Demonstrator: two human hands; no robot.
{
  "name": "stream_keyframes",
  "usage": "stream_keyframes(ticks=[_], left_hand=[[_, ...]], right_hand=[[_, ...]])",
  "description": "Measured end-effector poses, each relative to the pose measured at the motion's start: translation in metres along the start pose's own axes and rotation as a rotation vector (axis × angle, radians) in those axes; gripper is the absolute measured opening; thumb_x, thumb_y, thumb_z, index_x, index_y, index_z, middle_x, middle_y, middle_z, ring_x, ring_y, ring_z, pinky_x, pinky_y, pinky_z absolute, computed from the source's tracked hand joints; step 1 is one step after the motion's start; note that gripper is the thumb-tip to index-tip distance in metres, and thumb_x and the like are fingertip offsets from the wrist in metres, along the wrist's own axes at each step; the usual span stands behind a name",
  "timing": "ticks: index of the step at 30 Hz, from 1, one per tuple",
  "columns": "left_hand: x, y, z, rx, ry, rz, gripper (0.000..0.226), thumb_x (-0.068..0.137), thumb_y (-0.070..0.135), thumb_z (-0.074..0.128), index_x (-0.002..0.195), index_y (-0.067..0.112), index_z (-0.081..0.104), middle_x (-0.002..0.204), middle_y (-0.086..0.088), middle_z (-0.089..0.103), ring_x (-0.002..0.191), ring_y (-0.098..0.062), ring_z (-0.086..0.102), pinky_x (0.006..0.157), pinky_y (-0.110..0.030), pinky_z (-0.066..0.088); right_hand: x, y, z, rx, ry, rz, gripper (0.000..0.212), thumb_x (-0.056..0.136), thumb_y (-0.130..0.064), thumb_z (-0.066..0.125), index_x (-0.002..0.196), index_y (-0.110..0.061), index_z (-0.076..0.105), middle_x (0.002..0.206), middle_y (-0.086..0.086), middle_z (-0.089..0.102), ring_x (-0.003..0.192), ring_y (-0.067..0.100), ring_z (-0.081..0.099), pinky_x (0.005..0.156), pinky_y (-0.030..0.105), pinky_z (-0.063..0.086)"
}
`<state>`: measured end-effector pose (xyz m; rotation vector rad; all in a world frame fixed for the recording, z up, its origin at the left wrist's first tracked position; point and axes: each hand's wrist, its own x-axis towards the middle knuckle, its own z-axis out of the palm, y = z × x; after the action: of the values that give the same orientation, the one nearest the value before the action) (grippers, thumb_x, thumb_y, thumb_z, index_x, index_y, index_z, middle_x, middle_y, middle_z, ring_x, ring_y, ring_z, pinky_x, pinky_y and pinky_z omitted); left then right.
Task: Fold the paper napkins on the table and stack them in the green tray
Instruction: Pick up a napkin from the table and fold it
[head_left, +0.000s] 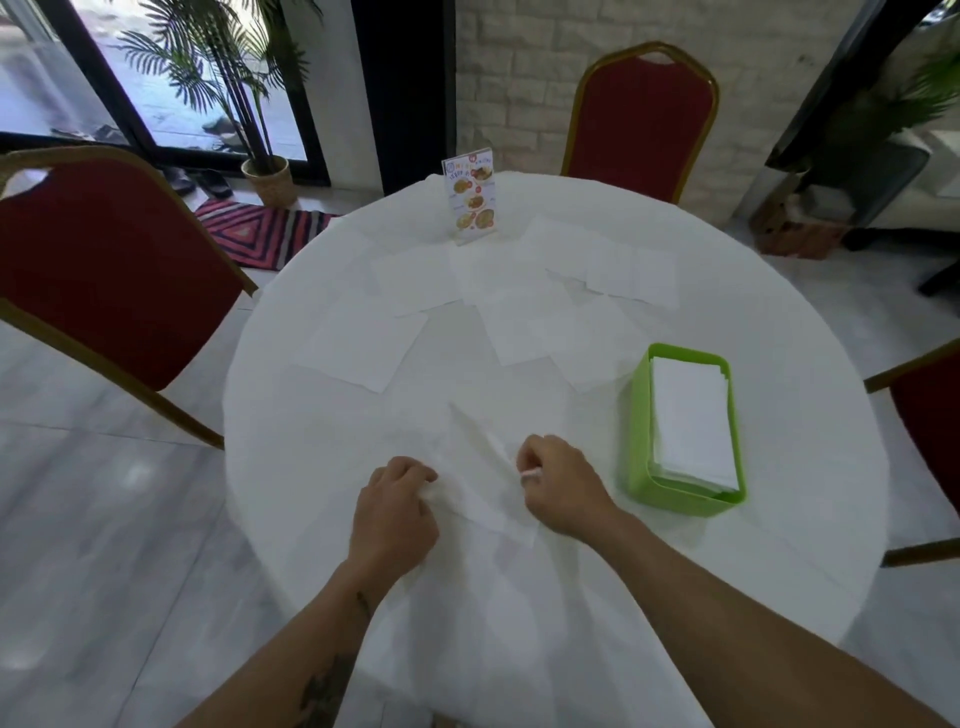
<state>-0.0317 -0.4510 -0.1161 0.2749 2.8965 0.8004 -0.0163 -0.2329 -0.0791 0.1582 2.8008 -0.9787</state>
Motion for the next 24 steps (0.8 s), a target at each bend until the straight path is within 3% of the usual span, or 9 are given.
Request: stream_keyframes(ticks=[2,4,6,9,14,16,18,21,24], left_hand=[[-0.004,-0.003,-0.002,-0.019,0.054,-0.092,0.033,0.079,0.005,0.045,0.104,0.018,0.063,0.117,0.005,0.053,0.104,-0.017,0.051,0.089,-0.031,0.047],[-0.008,-0.005,-0.003,-0.043,0.089,-0.16,0.028,0.079,0.006,0.047,0.102,0.017,0.059,0.115,0.002,0.051,0.098,-0.018,0.052,0.083,-0.033,0.05],[-0.009,-0.004,-0.004,-0.077,0.099,-0.191,0.031,0.079,0.006,0.05,0.107,0.016,0.055,0.118,0.0,0.049,0.098,-0.02,0.052,0.082,-0.034,0.05],[-0.009,-0.001,-0.001,-0.06,0.031,-0.105,0.047,0.08,0.009,0.051,0.125,0.017,0.048,0.133,0.001,0.044,0.114,-0.021,0.048,0.098,-0.036,0.045],[-0.015,0.008,0.009,0.127,-0.102,0.084,0.055,0.083,0.014,0.044,0.138,0.024,0.041,0.153,0.002,0.03,0.139,-0.021,0.026,0.114,-0.037,0.023],[-0.02,0.007,0.013,0.171,-0.098,0.115,0.053,0.085,0.014,0.042,0.137,0.025,0.042,0.154,0.001,0.03,0.141,-0.021,0.023,0.114,-0.037,0.019],[-0.024,0.006,0.016,0.187,-0.094,0.128,0.053,0.087,0.015,0.041,0.139,0.025,0.041,0.154,0.0,0.029,0.143,-0.021,0.021,0.114,-0.036,0.017],[-0.024,0.002,0.017,0.186,-0.108,0.139,0.054,0.087,0.016,0.04,0.141,0.026,0.04,0.155,0.001,0.029,0.144,-0.021,0.018,0.115,-0.037,0.017],[-0.023,-0.001,0.014,0.182,-0.113,0.15,0.053,0.086,0.021,0.034,0.138,0.026,0.042,0.154,0.001,0.031,0.143,-0.023,0.02,0.115,-0.039,0.019]], right_hand=[[-0.01,0.001,0.004,-0.222,-0.258,-0.067,0.022,0.077,-0.012,0.056,0.092,-0.027,0.055,0.105,-0.004,0.047,0.102,0.021,0.047,0.082,0.03,0.043],[-0.015,0.002,0.007,-0.262,-0.369,-0.034,0.03,0.074,-0.017,0.059,0.102,-0.029,0.056,0.113,-0.003,0.042,0.109,0.019,0.04,0.092,0.034,0.043],[-0.014,0.0,0.008,-0.161,-0.273,0.014,0.034,0.074,-0.025,0.06,0.107,-0.029,0.055,0.114,-0.003,0.041,0.111,0.019,0.039,0.093,0.034,0.044],[-0.009,-0.004,0.012,-0.107,-0.106,0.138,0.041,0.08,-0.023,0.053,0.121,-0.023,0.05,0.121,0.0,0.042,0.115,0.021,0.04,0.087,0.034,0.043],[0.002,-0.011,0.02,0.025,-0.136,0.32,0.052,0.087,-0.02,0.05,0.139,-0.014,0.042,0.135,0.007,0.049,0.117,0.025,0.048,0.089,0.034,0.042],[0.007,-0.02,0.021,0.231,-0.162,0.422,0.048,0.088,-0.019,0.055,0.134,-0.005,0.052,0.132,0.014,0.058,0.11,0.028,0.057,0.093,0.04,0.05],[0.009,-0.026,0.023,0.368,-0.187,0.454,0.036,0.087,-0.016,0.059,0.117,0.002,0.065,0.118,0.016,0.068,0.098,0.026,0.063,0.095,0.045,0.051],[0.008,-0.029,0.029,0.323,-0.177,0.446,0.023,0.086,-0.016,0.059,0.102,-0.004,0.071,0.107,0.011,0.07,0.091,0.018,0.062,0.089,0.039,0.054],[0.003,-0.032,0.034,0.163,-0.113,0.422,0.034,0.081,-0.018,0.056,0.115,-0.016,0.059,0.119,0.003,0.056,0.105,0.02,0.057,0.085,0.032,0.049]])
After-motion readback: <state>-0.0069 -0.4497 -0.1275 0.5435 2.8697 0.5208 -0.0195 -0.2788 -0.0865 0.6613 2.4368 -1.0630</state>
